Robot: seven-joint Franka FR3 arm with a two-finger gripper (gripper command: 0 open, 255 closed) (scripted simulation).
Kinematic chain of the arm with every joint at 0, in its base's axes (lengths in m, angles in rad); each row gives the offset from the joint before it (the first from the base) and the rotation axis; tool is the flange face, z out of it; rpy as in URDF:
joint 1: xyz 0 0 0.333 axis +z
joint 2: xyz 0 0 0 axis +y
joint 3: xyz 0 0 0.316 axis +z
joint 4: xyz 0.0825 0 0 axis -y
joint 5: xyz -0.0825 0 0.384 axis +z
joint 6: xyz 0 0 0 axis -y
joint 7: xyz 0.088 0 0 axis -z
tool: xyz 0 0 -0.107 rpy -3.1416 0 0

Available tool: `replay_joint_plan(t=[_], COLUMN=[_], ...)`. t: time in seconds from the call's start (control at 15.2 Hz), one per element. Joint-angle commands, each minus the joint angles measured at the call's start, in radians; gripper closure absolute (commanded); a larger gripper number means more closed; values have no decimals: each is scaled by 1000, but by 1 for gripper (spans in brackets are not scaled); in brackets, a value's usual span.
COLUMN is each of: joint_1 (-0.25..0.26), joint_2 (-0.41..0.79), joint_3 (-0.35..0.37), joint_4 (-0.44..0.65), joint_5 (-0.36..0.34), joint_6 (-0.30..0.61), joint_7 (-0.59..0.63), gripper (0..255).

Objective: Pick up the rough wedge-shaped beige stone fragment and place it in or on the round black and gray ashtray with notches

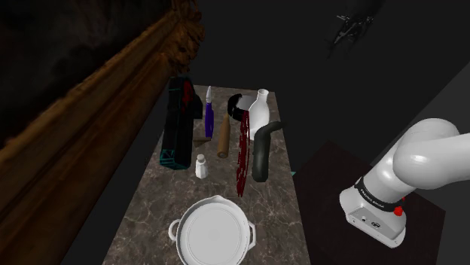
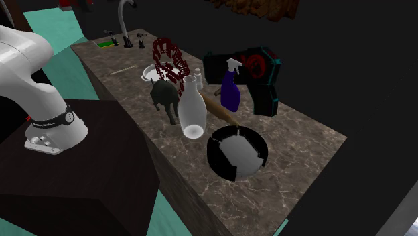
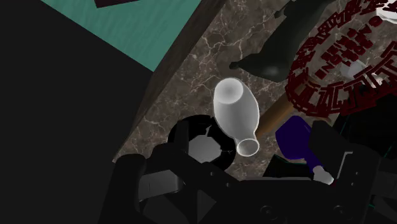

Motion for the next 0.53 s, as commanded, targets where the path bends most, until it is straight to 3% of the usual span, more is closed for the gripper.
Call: replay_joint_plan(t=[0.0,0.46], joint_1=[0,51], joint_2=[0,193], joint_3=[0,9], joint_4=[0,-25], joint_5=[0,6], joint_6=[0,200], joint_7=[0,-93], gripper=[0,0])
